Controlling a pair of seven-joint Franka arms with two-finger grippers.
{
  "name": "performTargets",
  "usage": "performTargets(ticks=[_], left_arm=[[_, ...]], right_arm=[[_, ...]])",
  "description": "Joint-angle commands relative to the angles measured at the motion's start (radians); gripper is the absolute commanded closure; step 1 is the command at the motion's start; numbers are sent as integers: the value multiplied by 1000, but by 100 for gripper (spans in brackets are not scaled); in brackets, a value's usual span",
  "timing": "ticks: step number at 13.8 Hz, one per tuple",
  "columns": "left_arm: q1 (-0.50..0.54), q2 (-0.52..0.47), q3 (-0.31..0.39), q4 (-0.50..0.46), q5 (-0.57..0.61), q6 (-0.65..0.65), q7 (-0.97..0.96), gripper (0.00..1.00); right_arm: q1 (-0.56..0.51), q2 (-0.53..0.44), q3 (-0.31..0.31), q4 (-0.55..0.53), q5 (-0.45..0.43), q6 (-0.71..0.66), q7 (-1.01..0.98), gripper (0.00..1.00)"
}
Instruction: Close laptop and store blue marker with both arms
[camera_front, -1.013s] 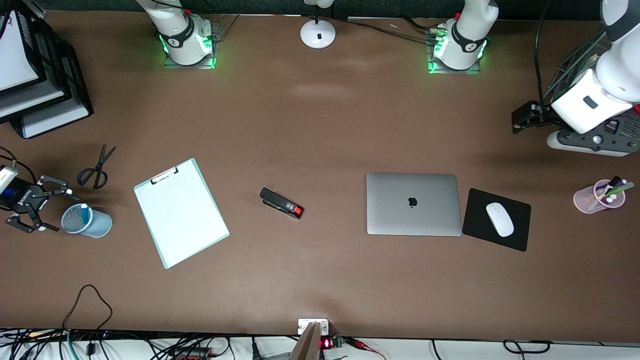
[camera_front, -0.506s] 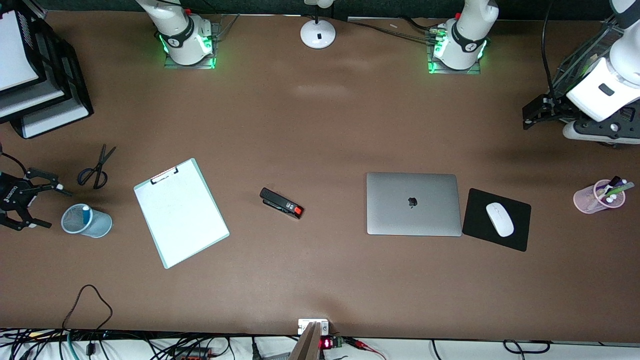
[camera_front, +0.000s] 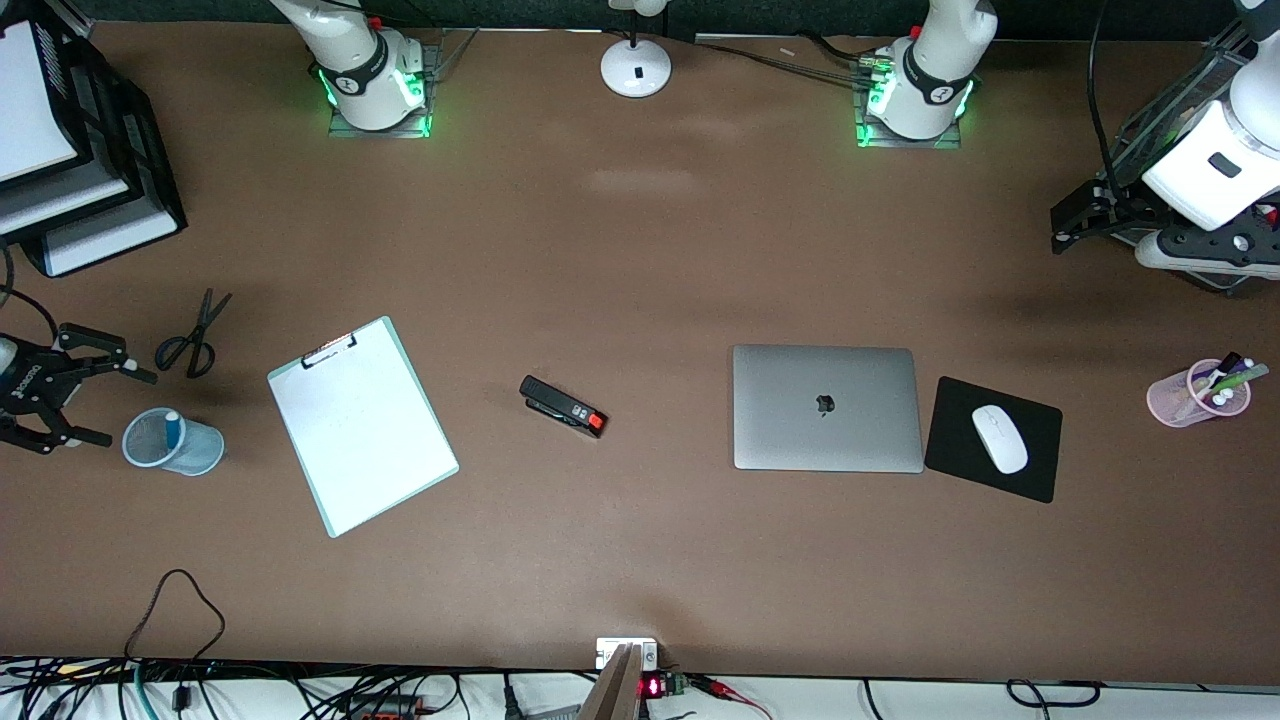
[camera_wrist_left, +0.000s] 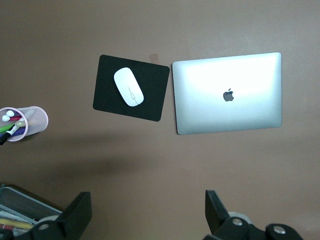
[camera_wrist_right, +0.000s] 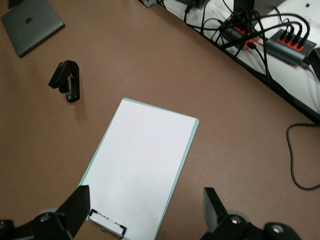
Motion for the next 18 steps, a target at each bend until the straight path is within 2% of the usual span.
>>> performTargets(ticks=[1, 4, 9, 11, 15, 18], left_arm=[[-17, -25, 19, -30, -4, 14, 11, 0], [-17, -33, 19, -29, -4, 10, 11, 0], [-5, -25, 16, -12, -14, -27, 11, 0], [-5, -27, 16, -9, -14, -27, 9, 0], [-5, -27, 10, 3, -14, -50, 8, 0], [-5, -25, 11, 7, -14, -53, 8, 0]], right_arm=[[59, -70, -4, -19, -112, -10, 179, 0], [126, -121, -4, -25, -213, -20, 352, 0], [214, -199, -4, -25, -364, -129, 680, 0], [255, -229, -2, -25, -449, -175, 798, 0], [284, -276, -2, -25, -474, -290, 1053, 0], [283, -339, -1, -80, -510, -307, 1114, 0]])
